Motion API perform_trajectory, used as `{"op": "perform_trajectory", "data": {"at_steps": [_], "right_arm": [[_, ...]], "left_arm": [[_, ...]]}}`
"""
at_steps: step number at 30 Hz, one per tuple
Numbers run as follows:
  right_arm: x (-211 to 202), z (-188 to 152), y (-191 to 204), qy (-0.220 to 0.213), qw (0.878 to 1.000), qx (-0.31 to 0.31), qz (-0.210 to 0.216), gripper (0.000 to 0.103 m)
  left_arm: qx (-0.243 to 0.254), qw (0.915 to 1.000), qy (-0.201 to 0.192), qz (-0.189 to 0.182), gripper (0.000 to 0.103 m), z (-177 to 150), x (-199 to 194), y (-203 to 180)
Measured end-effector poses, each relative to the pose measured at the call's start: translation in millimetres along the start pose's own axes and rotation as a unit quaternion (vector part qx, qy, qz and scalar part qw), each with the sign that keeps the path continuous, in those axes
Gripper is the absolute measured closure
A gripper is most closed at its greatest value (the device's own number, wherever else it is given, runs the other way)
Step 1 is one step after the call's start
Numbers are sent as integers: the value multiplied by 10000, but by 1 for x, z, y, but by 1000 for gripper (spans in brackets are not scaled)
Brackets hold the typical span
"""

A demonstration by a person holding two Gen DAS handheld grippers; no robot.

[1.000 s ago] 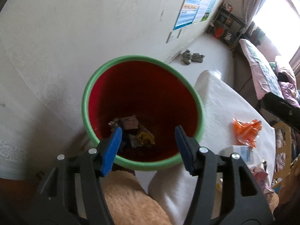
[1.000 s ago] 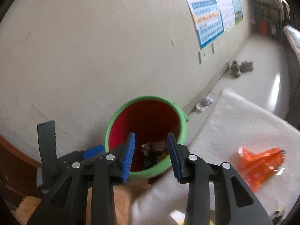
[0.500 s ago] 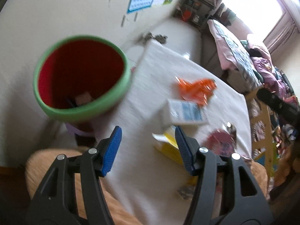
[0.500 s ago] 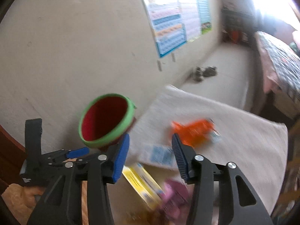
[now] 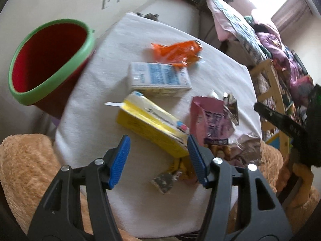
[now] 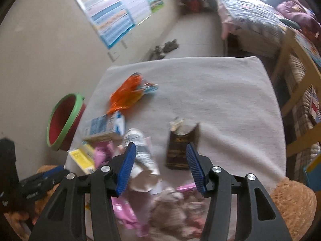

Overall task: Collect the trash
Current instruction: 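Move both grippers back over the table, then grasp the pink snack bag with the left gripper while the right gripper grasps the brown Bolsi box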

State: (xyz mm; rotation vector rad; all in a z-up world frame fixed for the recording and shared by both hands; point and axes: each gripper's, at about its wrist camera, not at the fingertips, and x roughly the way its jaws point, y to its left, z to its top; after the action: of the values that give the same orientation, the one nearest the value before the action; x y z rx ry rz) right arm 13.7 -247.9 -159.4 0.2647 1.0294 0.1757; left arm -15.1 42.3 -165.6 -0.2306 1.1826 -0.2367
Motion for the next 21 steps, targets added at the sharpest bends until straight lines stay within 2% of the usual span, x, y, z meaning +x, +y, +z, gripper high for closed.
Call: {"op": "perform_trajectory", "data": {"at_steps": [5,13,18,19,21], "right_arm": [[1,-7,-22,42,9997,251,-6,50],[6,-13,-37,123,9989,448,59,49],[5,-16,-43,114,9985,527,108,47],[5,-17,-45,119,9983,551,118,46],[5,-16,-47,131,9982,576,140,46]], "left_arm": [[257,9995,159,-27,47,-3,8,-20],[693,9952,537,-443,47,-8,32,-62],[932,9914,846,-351,47,-10,59,-82],[931,9905,968,-301,49,-11,66,-83],[897,9894,1093,-321,57,-13,75,-83]]}}
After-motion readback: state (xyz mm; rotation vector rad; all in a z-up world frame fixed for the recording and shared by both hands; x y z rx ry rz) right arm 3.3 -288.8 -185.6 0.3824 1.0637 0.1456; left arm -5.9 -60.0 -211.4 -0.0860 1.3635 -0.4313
